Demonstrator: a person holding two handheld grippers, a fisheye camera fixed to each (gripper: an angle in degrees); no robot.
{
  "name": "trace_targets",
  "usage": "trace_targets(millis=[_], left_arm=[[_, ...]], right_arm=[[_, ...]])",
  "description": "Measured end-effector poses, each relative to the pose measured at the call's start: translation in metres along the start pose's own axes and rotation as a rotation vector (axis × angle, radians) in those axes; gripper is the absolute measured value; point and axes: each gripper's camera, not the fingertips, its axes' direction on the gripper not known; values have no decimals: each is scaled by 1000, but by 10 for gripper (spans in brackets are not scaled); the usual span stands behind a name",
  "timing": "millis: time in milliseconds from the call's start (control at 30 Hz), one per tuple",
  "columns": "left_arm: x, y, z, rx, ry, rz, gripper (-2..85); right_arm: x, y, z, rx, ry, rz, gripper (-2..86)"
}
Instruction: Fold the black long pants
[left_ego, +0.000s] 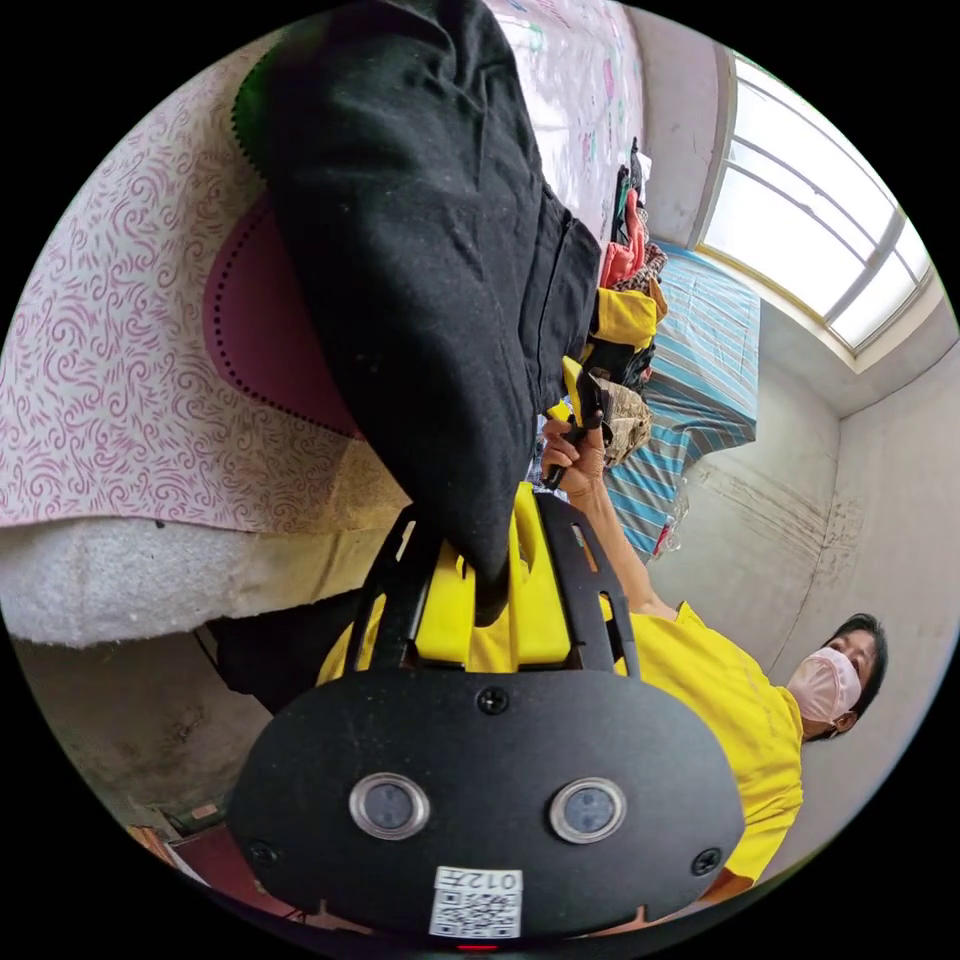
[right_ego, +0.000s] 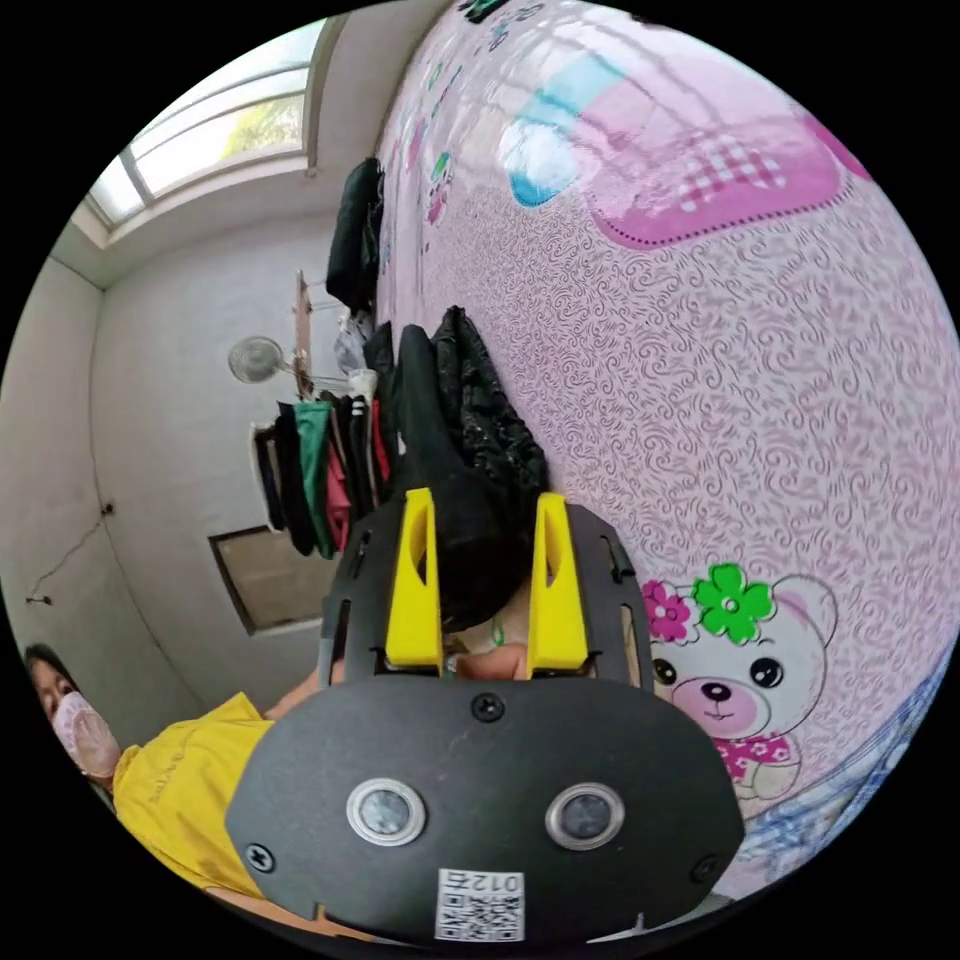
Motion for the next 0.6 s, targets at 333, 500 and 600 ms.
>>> trace_targets(millis=[333,500,600], left_arm=[[148,36,13,1,-259,369,80],[213,76,-35,102,-143,518,79],[253,119,-100,245,-131,599,78]], right_arm=[[-66,2,-2,74,-78,-278,67],[-155,-18,-1,58,-122,-491,60],[-223,-43,17,39,-211,-625,59]])
